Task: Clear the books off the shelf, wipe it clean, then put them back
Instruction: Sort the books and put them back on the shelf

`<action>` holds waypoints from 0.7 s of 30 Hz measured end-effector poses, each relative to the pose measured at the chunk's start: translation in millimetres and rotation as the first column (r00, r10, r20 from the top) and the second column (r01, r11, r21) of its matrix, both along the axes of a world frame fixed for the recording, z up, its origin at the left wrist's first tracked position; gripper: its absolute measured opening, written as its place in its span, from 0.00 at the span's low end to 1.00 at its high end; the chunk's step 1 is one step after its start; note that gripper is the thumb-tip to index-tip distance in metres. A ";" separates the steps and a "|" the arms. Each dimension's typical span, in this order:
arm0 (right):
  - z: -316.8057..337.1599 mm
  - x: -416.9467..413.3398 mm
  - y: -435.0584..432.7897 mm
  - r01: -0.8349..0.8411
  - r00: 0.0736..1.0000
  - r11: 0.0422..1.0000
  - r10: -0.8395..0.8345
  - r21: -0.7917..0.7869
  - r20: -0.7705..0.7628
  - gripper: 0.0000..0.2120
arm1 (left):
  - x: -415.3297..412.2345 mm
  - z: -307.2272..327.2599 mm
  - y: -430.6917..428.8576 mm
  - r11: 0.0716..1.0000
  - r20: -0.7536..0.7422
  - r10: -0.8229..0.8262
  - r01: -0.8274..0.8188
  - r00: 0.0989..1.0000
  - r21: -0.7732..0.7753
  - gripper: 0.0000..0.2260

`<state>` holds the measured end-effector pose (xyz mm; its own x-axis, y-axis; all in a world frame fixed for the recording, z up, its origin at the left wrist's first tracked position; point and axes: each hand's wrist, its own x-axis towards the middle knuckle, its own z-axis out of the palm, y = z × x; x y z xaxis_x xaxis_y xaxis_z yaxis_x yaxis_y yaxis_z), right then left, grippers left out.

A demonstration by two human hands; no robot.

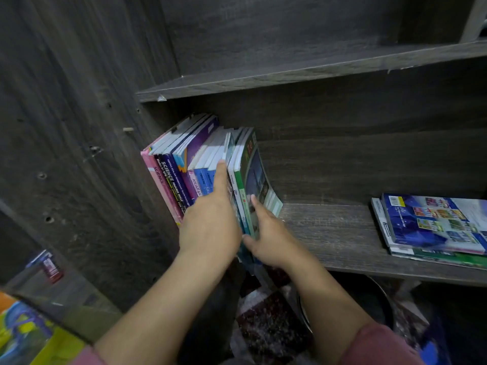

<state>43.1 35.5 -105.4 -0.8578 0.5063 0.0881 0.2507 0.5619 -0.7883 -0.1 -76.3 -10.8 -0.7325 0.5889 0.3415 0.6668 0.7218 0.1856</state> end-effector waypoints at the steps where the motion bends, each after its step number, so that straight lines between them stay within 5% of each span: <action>1: 3.6 -1.4 -0.8 0.010 1.000 1.000 -0.010 -0.001 -0.021 0.44 | -1.7 5.1 -1.8 0.999 -0.013 -0.007 0.007 1.000 -0.033 0.41; 11: 49.0 -17.4 -21.4 0.189 0.953 0.948 -0.114 0.255 -0.281 0.42 | 4.7 92.0 -50.1 0.958 -0.190 -0.074 0.016 0.979 -0.286 0.27; 21: 62.1 -39.4 -33.4 0.219 0.944 0.908 -0.106 0.356 -0.311 0.30 | -4.6 109.7 -94.9 0.960 -0.180 -0.070 0.017 0.981 -0.278 0.21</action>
<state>3.7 2.1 -43.3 -0.6776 0.5150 0.5250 0.1670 0.8029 -0.5722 -4.7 -171.2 98.8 -0.6430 0.7088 0.2901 0.7023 0.6968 -0.1458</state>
